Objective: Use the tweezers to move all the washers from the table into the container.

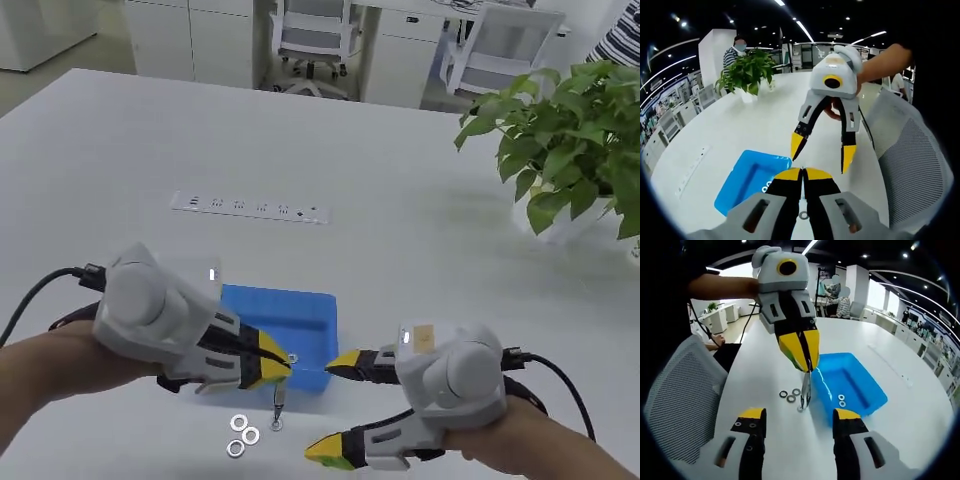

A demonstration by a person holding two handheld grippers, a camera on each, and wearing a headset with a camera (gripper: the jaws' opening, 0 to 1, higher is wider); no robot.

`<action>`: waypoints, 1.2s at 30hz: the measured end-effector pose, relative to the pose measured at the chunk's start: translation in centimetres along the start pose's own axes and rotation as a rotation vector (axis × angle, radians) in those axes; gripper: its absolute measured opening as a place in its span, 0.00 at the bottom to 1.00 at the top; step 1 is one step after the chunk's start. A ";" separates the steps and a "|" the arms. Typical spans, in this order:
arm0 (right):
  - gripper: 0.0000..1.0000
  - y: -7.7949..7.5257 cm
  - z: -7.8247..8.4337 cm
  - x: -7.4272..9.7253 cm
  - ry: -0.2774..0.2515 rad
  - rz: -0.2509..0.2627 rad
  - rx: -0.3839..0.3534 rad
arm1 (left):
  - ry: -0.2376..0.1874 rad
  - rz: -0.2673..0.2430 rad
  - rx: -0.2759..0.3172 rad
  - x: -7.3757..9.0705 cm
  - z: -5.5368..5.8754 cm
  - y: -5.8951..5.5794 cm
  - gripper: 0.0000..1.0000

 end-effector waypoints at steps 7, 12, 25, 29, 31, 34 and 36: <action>0.41 -0.3 0.1 -1.0 0.023 -0.026 0.069 | -0.003 0.011 -0.001 0.0 0.0 -0.1 0.05; 0.34 -0.5 0.2 -1.9 0.041 -0.042 0.116 | -0.001 0.022 0.002 0.1 0.1 -0.1 0.05; 0.23 -0.7 -0.4 -4.4 0.048 -0.094 0.183 | 0.002 0.040 0.013 0.2 0.2 -0.2 0.05; 0.20 -0.5 -0.3 -5.1 0.055 -0.116 0.199 | 0.003 0.049 0.020 0.2 0.3 -0.2 0.05; 0.18 -0.4 -0.3 -5.3 0.061 -0.127 0.207 | 0.003 0.049 0.022 0.2 0.3 -0.1 0.05; 0.14 -0.4 -0.3 -5.4 0.066 -0.133 0.220 | 0.006 0.049 0.021 0.2 0.3 -0.2 0.05; 0.13 -0.4 -0.2 -5.5 0.072 -0.132 0.225 | 0.007 0.053 0.019 0.2 0.3 -0.2 0.05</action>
Point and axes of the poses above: the centre of the closed fingertips' face, and the gripper's own axes: x roughly backward along the fingers, y roughly to its left, z roughly out of its underside, the point moved 2 cm from there along x, roughly backward along the fingers, and after that the axes turned 3 degrees about z, right-handed, at the moved point
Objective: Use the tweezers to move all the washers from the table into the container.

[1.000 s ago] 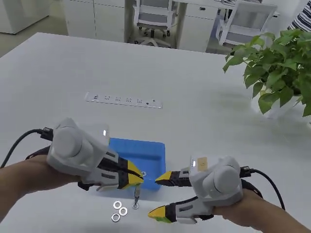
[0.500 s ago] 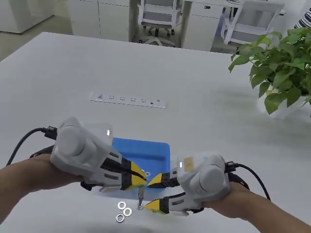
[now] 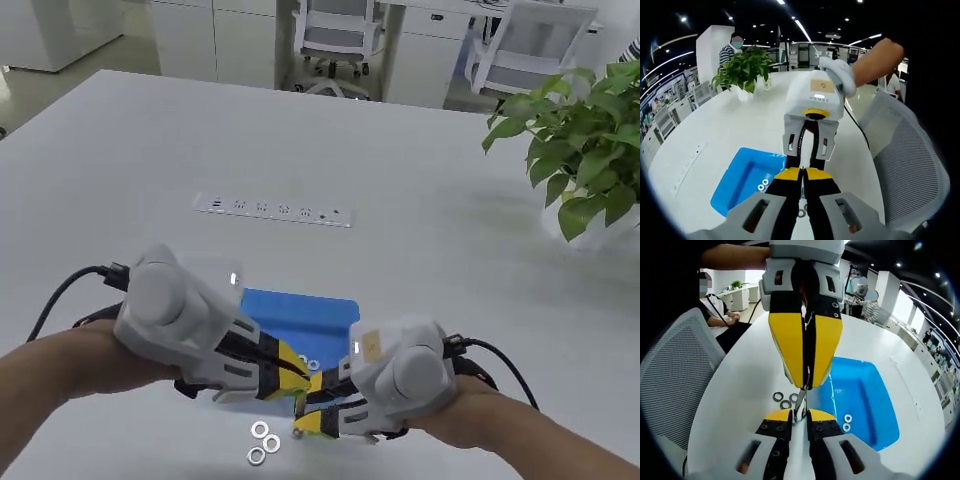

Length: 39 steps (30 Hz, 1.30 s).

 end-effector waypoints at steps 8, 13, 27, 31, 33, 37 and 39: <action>0.10 0.0 0.3 -0.1 0.012 -0.005 -0.027 | 0.000 0.004 0.000 -0.3 -0.1 0.0 0.05; 0.10 0.0 0.3 0.0 0.011 0.002 -0.055 | 0.005 0.000 -0.002 -0.4 0.0 0.0 0.06; 0.09 0.1 0.0 0.3 0.002 0.006 -0.070 | 0.004 -0.006 -0.009 -0.3 -0.3 -0.1 0.11; 0.09 0.1 -0.2 0.7 0.001 0.012 -0.075 | -0.020 -0.020 -0.003 0.2 -0.7 -0.1 0.19; 0.09 0.1 -0.4 1.0 0.003 0.011 -0.077 | -0.031 -0.020 0.008 0.6 -0.8 -0.1 0.22; 0.09 0.1 -1.0 1.5 -0.004 0.015 -0.082 | -0.050 -0.036 0.028 1.3 -0.9 -0.3 0.29; 0.09 0.2 -1.2 1.7 -0.006 0.016 -0.077 | -0.059 -0.048 0.042 1.7 -0.7 -0.3 0.33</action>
Point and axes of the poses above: the centre of the closed fingertips' face, and the gripper's own axes: x roughly backward along the fingers, y roughly to its left, z roughly out of its underside, the point moved 2 cm from there along x, roughly backward along the fingers, and after that the axes turned 3 degrees about z, right-handed, at the moved point
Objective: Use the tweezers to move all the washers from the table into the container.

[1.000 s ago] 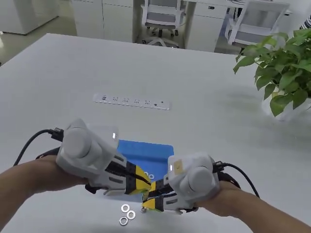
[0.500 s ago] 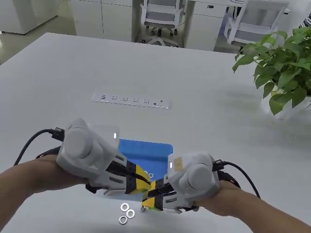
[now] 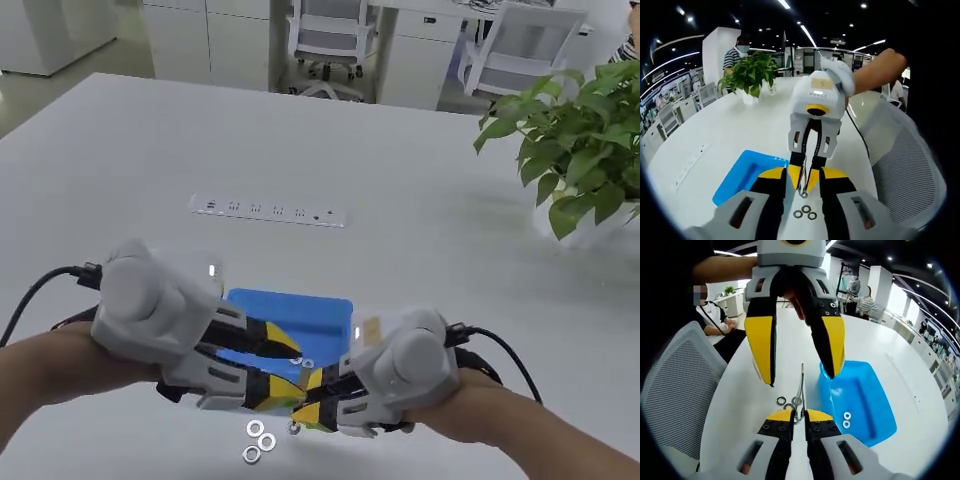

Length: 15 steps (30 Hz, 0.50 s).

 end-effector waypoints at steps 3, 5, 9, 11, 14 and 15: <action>0.10 0.0 -0.3 0.3 -0.005 -0.002 0.002 | -0.002 -0.014 0.019 0.5 0.5 -0.1 0.36; 0.10 0.0 -0.4 0.5 -0.006 -0.004 0.005 | -0.019 -0.019 0.042 0.9 0.7 -0.3 0.39; 0.10 0.0 -0.9 1.1 -0.012 -0.004 0.007 | -0.036 -0.055 0.061 1.6 1.0 -0.2 0.48; 0.10 0.0 -1.2 1.3 -0.015 -0.003 0.009 | -0.040 -0.069 0.086 2.0 1.1 -0.2 0.52; 0.10 -0.1 -1.6 1.7 -0.023 0.000 0.014 | -0.040 -0.088 0.103 2.6 1.4 -0.2 0.59; 0.10 -0.1 -1.7 1.8 -0.023 0.001 0.015 | -0.044 -0.103 0.106 2.9 1.5 -0.1 0.61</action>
Point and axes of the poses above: the centre of the closed fingertips' face, and the gripper's own axes: x roughly backward along the fingers, y roughly to its left, z roughly out of its underside, the point moved 2 cm from there along x, roughly backward along the fingers, and after that the axes turned 3 degrees about z, right-handed, at the moved point
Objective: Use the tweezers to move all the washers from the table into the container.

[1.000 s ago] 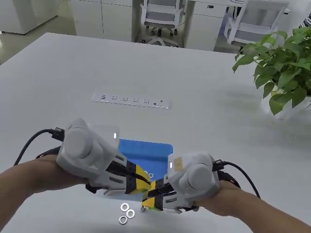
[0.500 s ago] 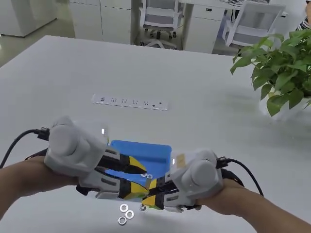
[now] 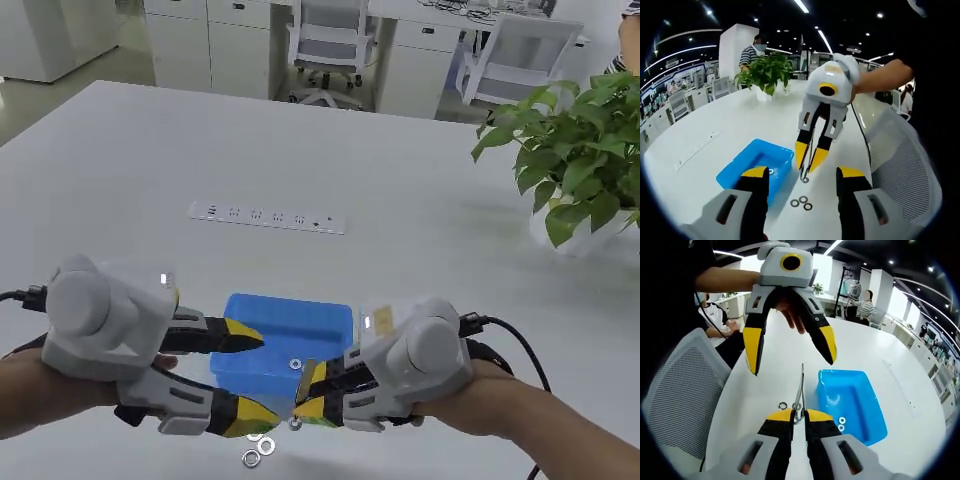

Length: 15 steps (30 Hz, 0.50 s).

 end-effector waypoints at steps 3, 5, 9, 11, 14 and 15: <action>0.10 -0.1 -0.3 0.5 0.004 0.000 0.006 | -0.009 -0.022 0.022 0.5 0.1 0.2 0.66; 0.10 -0.3 -0.6 0.8 0.004 0.001 0.009 | -0.017 -0.031 0.036 0.8 0.1 0.1 0.69; 0.10 -0.8 -1.4 1.5 -0.004 0.007 0.010 | -0.018 -0.051 0.047 1.2 0.2 0.1 0.74; 0.10 -1.0 -1.8 1.8 -0.010 0.005 0.008 | -0.023 -0.059 0.050 1.5 0.1 0.0 0.76; 0.10 -1.3 -2.2 1.9 -0.014 0.006 0.013 | -0.037 -0.073 0.054 1.9 -0.1 0.1 0.80; 0.10 -1.4 -2.3 2.0 -0.015 0.006 0.013 | -0.037 -0.077 0.055 2.0 -0.1 0.1 0.81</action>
Point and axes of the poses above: the centre of the closed fingertips' face, and the gripper's own axes: x roughly backward along the fingers, y roughly to its left, z roughly out of its underside, the point moved 2 cm from there along x, roughly backward along the fingers, and after that the axes turned 3 degrees about z, right-handed, at the moved point
